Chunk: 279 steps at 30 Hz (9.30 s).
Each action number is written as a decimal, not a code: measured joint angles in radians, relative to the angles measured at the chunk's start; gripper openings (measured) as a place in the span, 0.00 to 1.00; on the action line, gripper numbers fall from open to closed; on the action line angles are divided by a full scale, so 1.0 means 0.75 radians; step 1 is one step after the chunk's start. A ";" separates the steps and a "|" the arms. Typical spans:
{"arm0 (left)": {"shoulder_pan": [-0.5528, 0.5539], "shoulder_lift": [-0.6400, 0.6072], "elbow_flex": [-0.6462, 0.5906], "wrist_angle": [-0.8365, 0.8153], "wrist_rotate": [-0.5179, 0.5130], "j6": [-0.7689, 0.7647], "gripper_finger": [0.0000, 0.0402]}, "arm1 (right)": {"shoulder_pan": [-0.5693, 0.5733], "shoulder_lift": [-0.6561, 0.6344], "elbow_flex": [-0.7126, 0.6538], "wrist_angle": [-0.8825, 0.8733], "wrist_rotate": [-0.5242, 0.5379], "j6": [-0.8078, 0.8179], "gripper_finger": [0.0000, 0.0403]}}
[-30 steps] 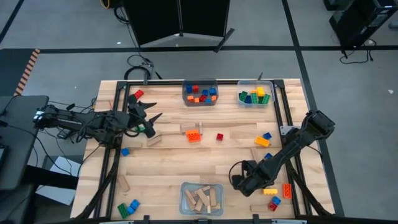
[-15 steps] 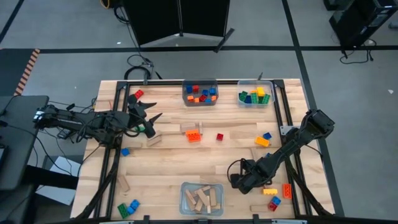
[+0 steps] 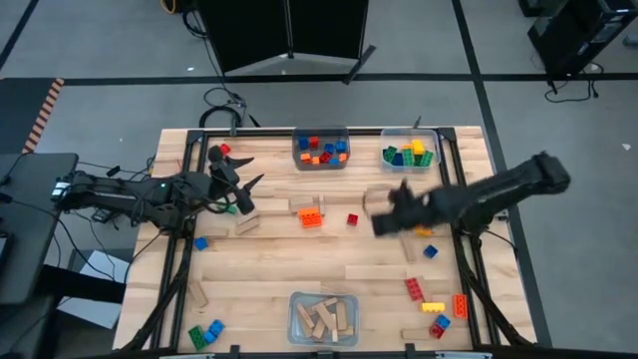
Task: Sort blocks by size
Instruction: Put the large green game piece into the transparent bin, then put the small blue game piece into the black bin, then put the large red game piece into the transparent bin
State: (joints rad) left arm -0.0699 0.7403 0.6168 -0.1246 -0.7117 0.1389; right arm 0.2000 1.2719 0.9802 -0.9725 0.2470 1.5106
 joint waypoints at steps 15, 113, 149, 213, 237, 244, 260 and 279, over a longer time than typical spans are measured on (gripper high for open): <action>0.050 0.207 0.000 0.335 -0.117 0.010 0.60 | -1.371 0.017 0.000 0.310 -0.339 -1.249 0.26; -0.715 1.536 1.064 -1.710 1.268 -1.599 0.54 | 0.843 0.102 -0.199 0.169 0.099 0.390 0.42; -0.889 1.552 0.699 -0.972 1.652 -2.086 0.60 | 0.843 0.102 -0.199 0.208 0.099 0.355 0.42; 0.471 1.162 0.895 -0.746 0.911 -0.788 0.35 | 0.813 0.102 -0.200 0.147 0.198 0.289 0.42; 0.827 2.022 1.929 -1.060 1.036 -0.287 0.58 | 0.618 0.074 -0.200 0.048 0.192 0.566 0.42; 0.829 2.018 1.992 -1.127 1.034 -0.291 0.60 | 0.619 0.074 -0.200 0.047 0.192 0.552 0.42; 0.586 1.888 2.250 -1.336 1.036 -0.156 0.60 | 0.619 0.075 -0.200 0.032 0.193 0.478 0.42; 0.006 1.782 1.877 -1.078 0.735 -0.622 0.60 | 0.683 0.075 -0.200 0.089 -0.015 0.295 0.64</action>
State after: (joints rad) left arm -0.0655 2.0770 2.0248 -0.9328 -0.1606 -0.3279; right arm 0.7124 1.3281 0.8303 -0.9058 0.2356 1.7321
